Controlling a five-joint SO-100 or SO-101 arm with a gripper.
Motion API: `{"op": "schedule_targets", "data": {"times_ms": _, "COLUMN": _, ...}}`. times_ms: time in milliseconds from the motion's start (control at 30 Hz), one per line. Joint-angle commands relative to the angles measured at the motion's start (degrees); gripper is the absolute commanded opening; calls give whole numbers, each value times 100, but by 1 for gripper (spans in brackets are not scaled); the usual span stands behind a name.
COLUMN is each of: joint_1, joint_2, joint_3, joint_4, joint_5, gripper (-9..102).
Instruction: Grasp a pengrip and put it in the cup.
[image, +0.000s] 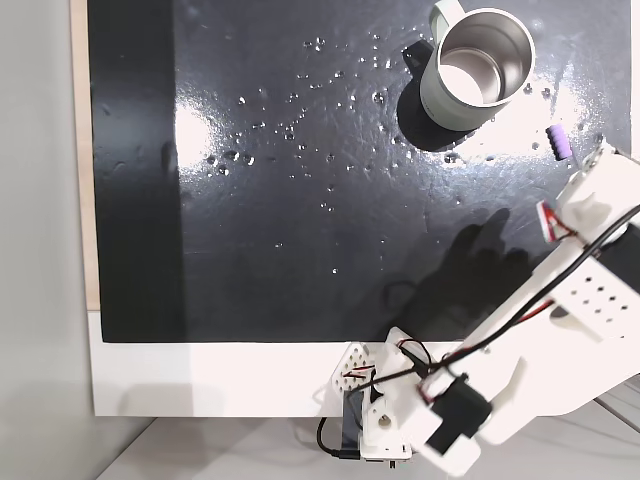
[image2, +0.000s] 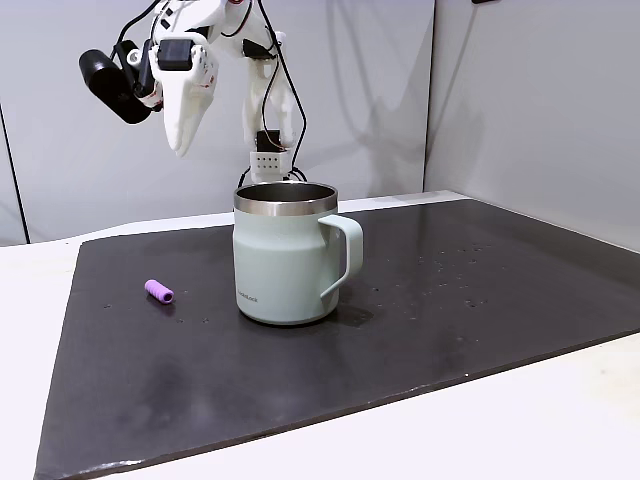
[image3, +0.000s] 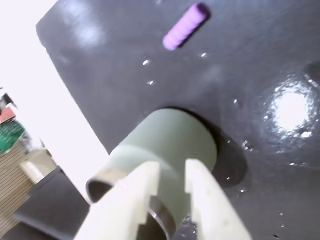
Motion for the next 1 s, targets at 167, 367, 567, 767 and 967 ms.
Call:
{"op": "schedule_targets", "data": {"times_ms": 167, "joint_1": 167, "joint_2": -1723, "joint_3": -2285, "joint_4": 659, "joint_5": -308, "gripper": 22}}
{"op": "schedule_targets", "data": {"times_ms": 367, "joint_1": 246, "joint_2": -3182, "joint_3": -4324, "joint_4": 1450, "joint_5": -290, "gripper": 26}}
{"op": "schedule_targets", "data": {"times_ms": 567, "joint_1": 272, "joint_2": -5054, "joint_3": -6820, "joint_4": 2303, "joint_5": -158, "gripper": 28}}
{"op": "schedule_targets", "data": {"times_ms": 767, "joint_1": 325, "joint_2": -5563, "joint_3": -7189, "joint_4": 2303, "joint_5": -88, "gripper": 28}}
{"op": "schedule_targets", "data": {"times_ms": 967, "joint_1": 281, "joint_2": -6267, "joint_3": -7611, "joint_4": 2153, "joint_5": -114, "gripper": 29}}
